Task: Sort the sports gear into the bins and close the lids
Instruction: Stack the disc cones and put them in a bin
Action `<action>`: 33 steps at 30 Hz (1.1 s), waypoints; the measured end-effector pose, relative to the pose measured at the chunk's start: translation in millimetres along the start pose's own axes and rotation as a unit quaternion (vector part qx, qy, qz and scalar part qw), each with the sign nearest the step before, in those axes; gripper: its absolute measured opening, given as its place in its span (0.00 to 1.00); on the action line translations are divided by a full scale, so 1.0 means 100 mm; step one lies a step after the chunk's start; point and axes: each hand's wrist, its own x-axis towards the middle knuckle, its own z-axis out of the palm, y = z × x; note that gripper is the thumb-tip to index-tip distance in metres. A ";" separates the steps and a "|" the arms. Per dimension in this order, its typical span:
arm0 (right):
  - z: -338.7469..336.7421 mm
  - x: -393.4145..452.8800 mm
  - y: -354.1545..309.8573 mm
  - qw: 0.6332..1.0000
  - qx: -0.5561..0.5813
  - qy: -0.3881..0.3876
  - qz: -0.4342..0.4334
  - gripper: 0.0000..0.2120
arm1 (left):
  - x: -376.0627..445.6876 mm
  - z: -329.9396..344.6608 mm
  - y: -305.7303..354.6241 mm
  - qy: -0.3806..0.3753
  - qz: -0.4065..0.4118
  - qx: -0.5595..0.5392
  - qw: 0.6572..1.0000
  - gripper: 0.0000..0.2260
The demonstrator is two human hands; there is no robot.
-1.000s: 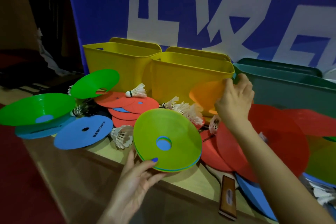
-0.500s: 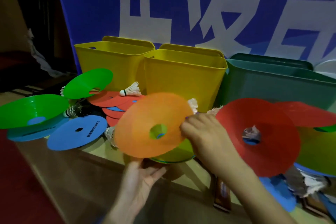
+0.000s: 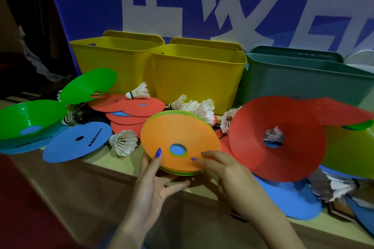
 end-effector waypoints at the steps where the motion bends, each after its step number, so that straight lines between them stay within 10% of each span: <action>1: 0.02 -0.03 0.01 1.000 0.020 0.012 0.002 0.26 | 0.00 0.01 -0.02 0.008 0.005 0.009 1.000 0.27; 9: -0.23 -0.35 0.30 0.969 0.037 0.216 0.110 0.24 | 0.02 0.04 -0.14 0.013 0.052 0.015 0.998 0.29; 17: -0.55 -0.59 0.46 0.797 0.095 0.460 0.380 0.24 | 0.12 0.00 -0.16 0.016 0.031 -0.017 0.999 0.19; 26: -0.53 -0.57 0.43 0.838 0.015 0.318 0.443 0.25 | 0.14 -0.01 -0.16 0.012 0.024 0.012 1.000 0.25; 33: -0.59 -0.47 0.40 0.817 0.201 0.385 0.379 0.12 | 0.11 0.00 -0.14 0.010 0.015 0.013 1.000 0.24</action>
